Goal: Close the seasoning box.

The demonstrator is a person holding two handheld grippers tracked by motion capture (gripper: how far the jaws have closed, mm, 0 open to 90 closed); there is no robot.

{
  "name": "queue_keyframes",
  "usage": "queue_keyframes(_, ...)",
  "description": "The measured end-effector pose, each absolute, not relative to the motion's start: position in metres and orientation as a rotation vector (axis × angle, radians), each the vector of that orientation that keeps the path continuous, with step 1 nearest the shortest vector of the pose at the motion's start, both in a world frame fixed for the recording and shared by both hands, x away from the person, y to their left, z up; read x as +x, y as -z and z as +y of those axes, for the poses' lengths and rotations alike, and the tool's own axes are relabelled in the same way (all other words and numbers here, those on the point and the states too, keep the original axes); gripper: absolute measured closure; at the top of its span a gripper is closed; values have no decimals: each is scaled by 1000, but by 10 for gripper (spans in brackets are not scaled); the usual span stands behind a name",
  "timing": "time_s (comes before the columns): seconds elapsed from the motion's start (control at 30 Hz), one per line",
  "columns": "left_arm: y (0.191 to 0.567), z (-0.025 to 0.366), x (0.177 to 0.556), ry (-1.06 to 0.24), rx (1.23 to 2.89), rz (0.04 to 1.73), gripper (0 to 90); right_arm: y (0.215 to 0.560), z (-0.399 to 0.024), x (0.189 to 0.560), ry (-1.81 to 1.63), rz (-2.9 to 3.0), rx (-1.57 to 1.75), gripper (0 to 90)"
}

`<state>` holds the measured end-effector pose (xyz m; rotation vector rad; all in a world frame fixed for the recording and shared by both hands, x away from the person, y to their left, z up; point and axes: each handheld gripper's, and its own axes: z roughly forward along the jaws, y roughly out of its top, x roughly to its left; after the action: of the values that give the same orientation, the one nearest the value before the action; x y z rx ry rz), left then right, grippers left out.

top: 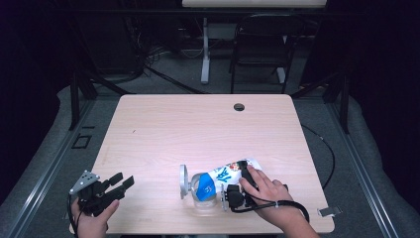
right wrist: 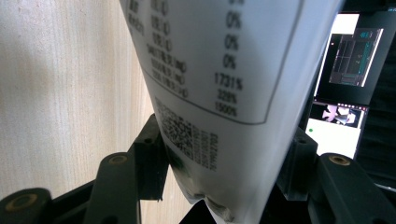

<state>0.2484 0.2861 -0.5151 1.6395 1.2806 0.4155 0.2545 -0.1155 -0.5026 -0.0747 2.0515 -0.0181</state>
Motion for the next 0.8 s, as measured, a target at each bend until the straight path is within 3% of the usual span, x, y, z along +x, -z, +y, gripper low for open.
queue_keyframes(0.8, 515, 286, 248, -415, 1636, 1282, 482, 498, -113, 256, 55, 2062, -114, 456)
